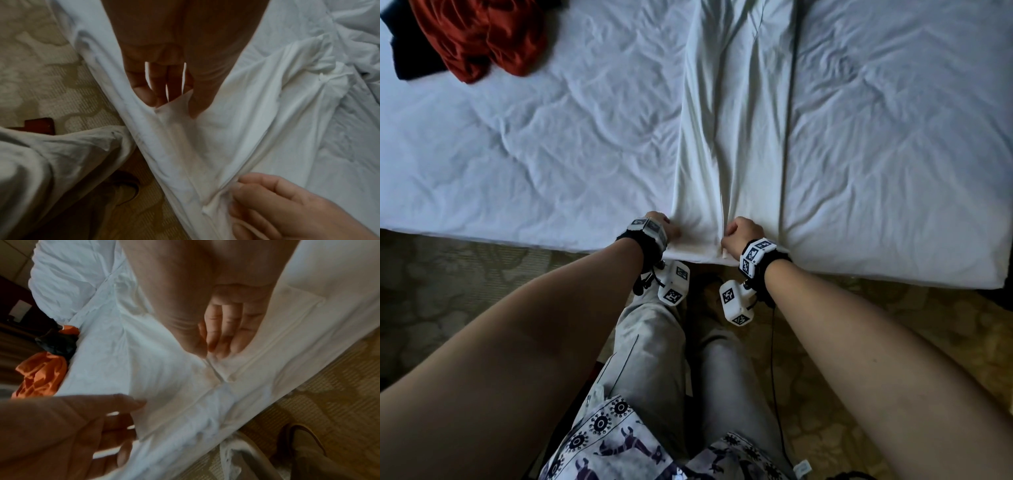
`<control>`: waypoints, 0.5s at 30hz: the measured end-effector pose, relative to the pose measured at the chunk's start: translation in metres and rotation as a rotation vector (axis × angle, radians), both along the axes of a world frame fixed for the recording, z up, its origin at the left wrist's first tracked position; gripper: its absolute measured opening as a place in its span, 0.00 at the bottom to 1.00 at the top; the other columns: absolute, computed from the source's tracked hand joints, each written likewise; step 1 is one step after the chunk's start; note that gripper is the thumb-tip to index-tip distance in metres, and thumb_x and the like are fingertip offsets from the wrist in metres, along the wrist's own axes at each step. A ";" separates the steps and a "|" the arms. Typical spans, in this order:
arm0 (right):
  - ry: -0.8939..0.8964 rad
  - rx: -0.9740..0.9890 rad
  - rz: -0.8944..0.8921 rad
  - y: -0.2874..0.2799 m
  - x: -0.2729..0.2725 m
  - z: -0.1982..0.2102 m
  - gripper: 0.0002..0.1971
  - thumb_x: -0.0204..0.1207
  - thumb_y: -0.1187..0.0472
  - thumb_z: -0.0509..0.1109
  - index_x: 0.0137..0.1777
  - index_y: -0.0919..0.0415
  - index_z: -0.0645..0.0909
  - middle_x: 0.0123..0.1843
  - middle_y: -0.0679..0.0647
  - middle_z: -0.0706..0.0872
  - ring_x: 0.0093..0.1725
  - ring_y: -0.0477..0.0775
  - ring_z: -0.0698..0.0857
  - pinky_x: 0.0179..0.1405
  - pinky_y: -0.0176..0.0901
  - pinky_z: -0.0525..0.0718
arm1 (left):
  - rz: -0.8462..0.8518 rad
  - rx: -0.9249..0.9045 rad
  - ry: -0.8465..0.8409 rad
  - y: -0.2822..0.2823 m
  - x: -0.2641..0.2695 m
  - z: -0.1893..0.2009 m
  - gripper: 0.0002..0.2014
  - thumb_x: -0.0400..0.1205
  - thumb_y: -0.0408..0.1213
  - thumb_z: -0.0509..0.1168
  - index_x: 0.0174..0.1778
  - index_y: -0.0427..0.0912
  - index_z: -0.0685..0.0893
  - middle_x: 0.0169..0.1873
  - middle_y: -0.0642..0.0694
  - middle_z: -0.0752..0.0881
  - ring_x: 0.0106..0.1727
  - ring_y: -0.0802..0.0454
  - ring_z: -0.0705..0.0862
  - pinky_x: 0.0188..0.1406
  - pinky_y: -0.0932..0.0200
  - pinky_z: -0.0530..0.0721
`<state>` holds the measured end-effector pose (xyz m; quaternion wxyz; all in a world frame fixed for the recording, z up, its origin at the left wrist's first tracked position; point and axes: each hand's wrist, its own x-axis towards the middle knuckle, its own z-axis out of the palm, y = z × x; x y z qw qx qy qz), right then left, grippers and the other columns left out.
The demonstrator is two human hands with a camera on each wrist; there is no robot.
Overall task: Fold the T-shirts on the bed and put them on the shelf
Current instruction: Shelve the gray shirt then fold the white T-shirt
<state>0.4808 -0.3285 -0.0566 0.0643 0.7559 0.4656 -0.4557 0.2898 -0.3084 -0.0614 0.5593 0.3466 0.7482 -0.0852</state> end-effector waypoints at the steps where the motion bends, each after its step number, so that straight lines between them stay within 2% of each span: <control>1: -0.011 0.031 -0.043 0.001 0.002 0.000 0.05 0.71 0.61 0.69 0.46 0.56 0.81 0.48 0.53 0.87 0.49 0.58 0.85 0.46 0.42 0.81 | 0.005 -0.016 -0.011 -0.001 0.000 0.002 0.16 0.73 0.39 0.74 0.54 0.34 0.86 0.45 0.34 0.87 0.44 0.42 0.84 0.57 0.43 0.86; 2: -0.029 0.071 -0.091 0.003 0.005 -0.001 0.06 0.72 0.61 0.69 0.48 0.57 0.81 0.51 0.54 0.87 0.52 0.58 0.85 0.48 0.42 0.81 | 0.009 -0.030 -0.025 -0.003 -0.001 0.001 0.15 0.70 0.41 0.75 0.49 0.37 0.87 0.44 0.36 0.87 0.43 0.43 0.84 0.56 0.43 0.86; 4: -0.094 0.153 -0.188 0.008 0.013 0.002 0.13 0.72 0.59 0.71 0.57 0.57 0.80 0.61 0.57 0.82 0.62 0.60 0.80 0.58 0.48 0.79 | 0.043 -0.064 -0.054 -0.005 -0.002 0.002 0.18 0.63 0.47 0.76 0.44 0.42 0.87 0.44 0.39 0.88 0.43 0.42 0.86 0.52 0.45 0.87; 5: -0.135 0.167 -0.237 0.010 0.020 0.003 0.18 0.71 0.58 0.71 0.61 0.57 0.78 0.65 0.57 0.78 0.66 0.61 0.77 0.62 0.51 0.77 | 0.078 -0.077 -0.072 -0.006 -0.001 0.005 0.21 0.62 0.49 0.76 0.47 0.42 0.88 0.44 0.40 0.87 0.41 0.43 0.86 0.48 0.49 0.87; 6: -0.170 0.164 -0.293 0.010 0.028 0.003 0.21 0.70 0.57 0.71 0.63 0.56 0.76 0.68 0.56 0.76 0.67 0.62 0.75 0.64 0.53 0.75 | 0.132 -0.079 -0.104 -0.008 -0.001 0.006 0.24 0.66 0.48 0.77 0.54 0.39 0.87 0.44 0.41 0.85 0.38 0.46 0.84 0.43 0.55 0.85; 8: -0.195 0.096 -0.393 0.009 0.047 -0.004 0.26 0.62 0.51 0.72 0.61 0.56 0.78 0.64 0.56 0.81 0.61 0.61 0.81 0.61 0.53 0.81 | 0.243 -0.099 -0.177 -0.011 0.002 0.008 0.25 0.76 0.42 0.74 0.67 0.34 0.81 0.44 0.43 0.82 0.34 0.53 0.79 0.33 0.62 0.81; 9: -0.171 0.051 -0.429 0.007 0.056 -0.010 0.28 0.55 0.47 0.72 0.56 0.58 0.80 0.56 0.56 0.86 0.53 0.60 0.86 0.54 0.51 0.85 | 0.286 -0.117 -0.200 -0.013 0.003 0.011 0.25 0.78 0.40 0.72 0.69 0.33 0.79 0.41 0.45 0.82 0.34 0.54 0.79 0.33 0.61 0.80; 10: -0.127 0.004 -0.455 0.004 0.067 -0.018 0.29 0.50 0.46 0.72 0.52 0.60 0.83 0.46 0.56 0.89 0.44 0.60 0.88 0.46 0.51 0.88 | 0.322 -0.121 -0.211 -0.015 0.004 0.008 0.23 0.79 0.40 0.72 0.67 0.33 0.80 0.38 0.46 0.81 0.35 0.53 0.79 0.34 0.60 0.81; 12: -0.012 -0.052 -0.502 -0.002 0.078 -0.026 0.23 0.51 0.49 0.74 0.45 0.62 0.86 0.33 0.56 0.88 0.34 0.61 0.88 0.35 0.51 0.87 | 0.385 -0.119 -0.221 -0.019 0.005 0.005 0.17 0.77 0.38 0.74 0.59 0.36 0.84 0.40 0.42 0.84 0.38 0.46 0.83 0.41 0.52 0.84; 14: 0.048 -0.113 -0.518 -0.004 0.077 -0.013 0.14 0.57 0.53 0.77 0.39 0.62 0.86 0.31 0.58 0.86 0.34 0.61 0.86 0.35 0.51 0.86 | 0.442 -0.157 -0.230 -0.026 0.004 0.001 0.17 0.73 0.34 0.77 0.55 0.34 0.84 0.46 0.35 0.87 0.45 0.40 0.86 0.55 0.41 0.86; 15: 0.073 -0.143 -0.530 -0.005 0.078 -0.010 0.11 0.60 0.54 0.77 0.37 0.61 0.84 0.33 0.60 0.87 0.35 0.61 0.87 0.35 0.50 0.88 | 0.454 -0.167 -0.235 -0.028 0.004 0.003 0.16 0.72 0.33 0.78 0.53 0.33 0.84 0.46 0.33 0.87 0.47 0.38 0.85 0.60 0.36 0.83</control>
